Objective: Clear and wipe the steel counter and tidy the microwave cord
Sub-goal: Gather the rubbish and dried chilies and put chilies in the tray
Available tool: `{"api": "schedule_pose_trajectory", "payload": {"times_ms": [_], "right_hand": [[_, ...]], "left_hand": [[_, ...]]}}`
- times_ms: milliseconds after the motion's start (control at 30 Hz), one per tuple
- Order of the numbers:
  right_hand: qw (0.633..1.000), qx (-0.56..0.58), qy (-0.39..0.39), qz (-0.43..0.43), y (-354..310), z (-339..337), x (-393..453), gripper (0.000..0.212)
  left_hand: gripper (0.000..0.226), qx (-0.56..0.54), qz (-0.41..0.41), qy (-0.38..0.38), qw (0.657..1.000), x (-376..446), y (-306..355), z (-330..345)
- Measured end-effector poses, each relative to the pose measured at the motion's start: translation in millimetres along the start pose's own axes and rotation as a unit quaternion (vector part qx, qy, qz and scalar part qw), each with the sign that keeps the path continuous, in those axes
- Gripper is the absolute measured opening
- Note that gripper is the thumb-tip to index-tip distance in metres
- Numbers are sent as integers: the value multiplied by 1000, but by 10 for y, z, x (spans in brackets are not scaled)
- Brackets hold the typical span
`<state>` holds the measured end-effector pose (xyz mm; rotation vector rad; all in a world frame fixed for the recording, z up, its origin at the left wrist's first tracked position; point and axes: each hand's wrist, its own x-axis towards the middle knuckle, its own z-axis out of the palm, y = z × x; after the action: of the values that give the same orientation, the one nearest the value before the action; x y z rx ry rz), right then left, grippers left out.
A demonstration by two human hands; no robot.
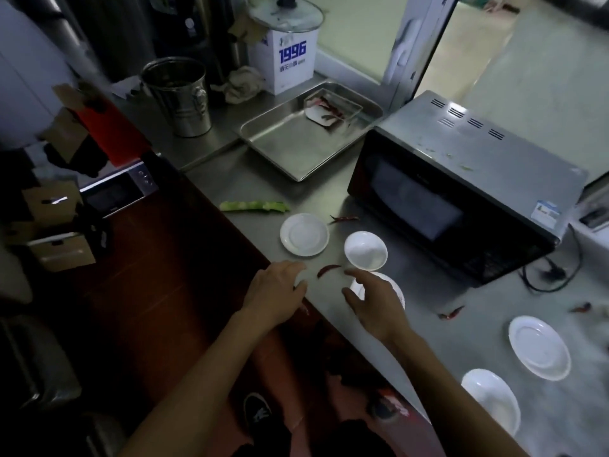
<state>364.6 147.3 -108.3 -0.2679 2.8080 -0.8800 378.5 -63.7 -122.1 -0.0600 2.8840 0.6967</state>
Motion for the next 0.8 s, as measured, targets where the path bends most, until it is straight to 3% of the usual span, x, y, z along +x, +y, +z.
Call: {"api": "schedule_pose_trajectory", "payload": {"times_ms": [333, 800], "right_hand": [[997, 28, 16, 70, 83, 179, 286, 38], [990, 52, 59, 118, 415, 149, 1134, 38]], "left_hand": [[41, -19, 56, -44, 997, 503, -30, 18], [39, 45, 119, -101, 987, 1609, 249, -98]]}}
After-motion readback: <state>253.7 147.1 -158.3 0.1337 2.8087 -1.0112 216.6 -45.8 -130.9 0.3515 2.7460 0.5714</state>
